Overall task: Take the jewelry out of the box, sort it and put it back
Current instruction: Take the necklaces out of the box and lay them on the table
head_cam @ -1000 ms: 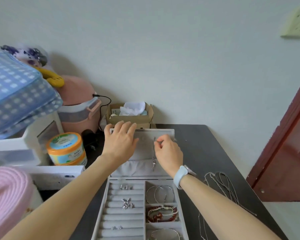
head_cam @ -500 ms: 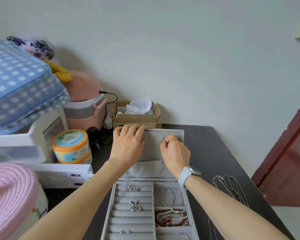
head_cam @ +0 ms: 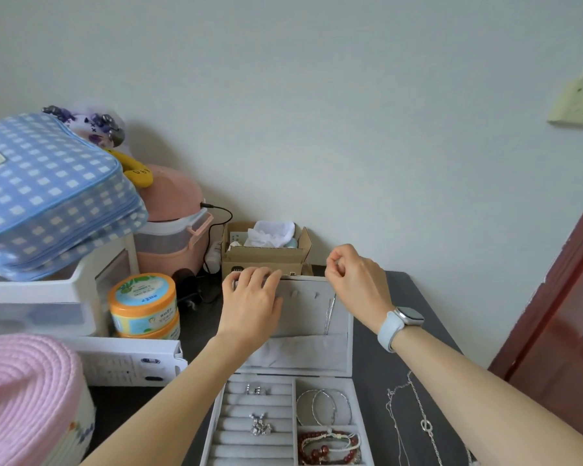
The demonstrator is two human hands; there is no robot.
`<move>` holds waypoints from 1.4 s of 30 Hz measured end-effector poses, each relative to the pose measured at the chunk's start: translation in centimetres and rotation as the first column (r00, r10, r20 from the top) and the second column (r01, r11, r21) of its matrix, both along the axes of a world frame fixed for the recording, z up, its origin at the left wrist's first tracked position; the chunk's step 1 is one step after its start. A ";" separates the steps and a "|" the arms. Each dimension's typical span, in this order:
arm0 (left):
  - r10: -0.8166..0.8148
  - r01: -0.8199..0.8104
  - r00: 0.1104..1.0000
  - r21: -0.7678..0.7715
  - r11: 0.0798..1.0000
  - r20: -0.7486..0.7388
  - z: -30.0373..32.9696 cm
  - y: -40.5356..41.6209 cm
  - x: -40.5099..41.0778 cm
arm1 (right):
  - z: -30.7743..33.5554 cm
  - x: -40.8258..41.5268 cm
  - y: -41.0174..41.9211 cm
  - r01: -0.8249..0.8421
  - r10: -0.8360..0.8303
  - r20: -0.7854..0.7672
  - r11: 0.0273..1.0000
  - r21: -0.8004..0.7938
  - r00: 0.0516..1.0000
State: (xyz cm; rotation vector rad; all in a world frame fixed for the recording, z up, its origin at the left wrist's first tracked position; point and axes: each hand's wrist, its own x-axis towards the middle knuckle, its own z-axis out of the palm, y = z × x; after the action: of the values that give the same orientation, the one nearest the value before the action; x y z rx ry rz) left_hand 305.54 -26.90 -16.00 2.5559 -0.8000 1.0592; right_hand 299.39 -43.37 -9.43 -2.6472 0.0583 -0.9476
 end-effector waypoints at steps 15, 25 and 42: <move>-0.086 0.083 0.992 0.034 0.996 0.096 -3.8 0.4 -4.1 | -8.5 -3.8 0.2 -0.232 0.153 -0.344 0.951 -0.202 0.926; -0.121 0.129 0.986 0.063 0.990 -0.118 -7.1 1.4 -5.6 | -8.7 -4.0 1.2 -0.053 0.061 -0.207 0.998 0.047 0.976; -0.167 0.168 0.984 0.013 0.986 -0.054 -7.9 1.6 -6.2 | -5.2 -1.2 1.7 -0.343 0.011 -0.719 0.883 -0.319 0.695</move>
State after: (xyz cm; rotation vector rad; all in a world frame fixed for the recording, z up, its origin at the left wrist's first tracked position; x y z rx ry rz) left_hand 299.33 -25.33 -23.91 2.4683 -0.9940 0.9325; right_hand 298.18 -41.66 -14.65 -3.1886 -0.2727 0.2097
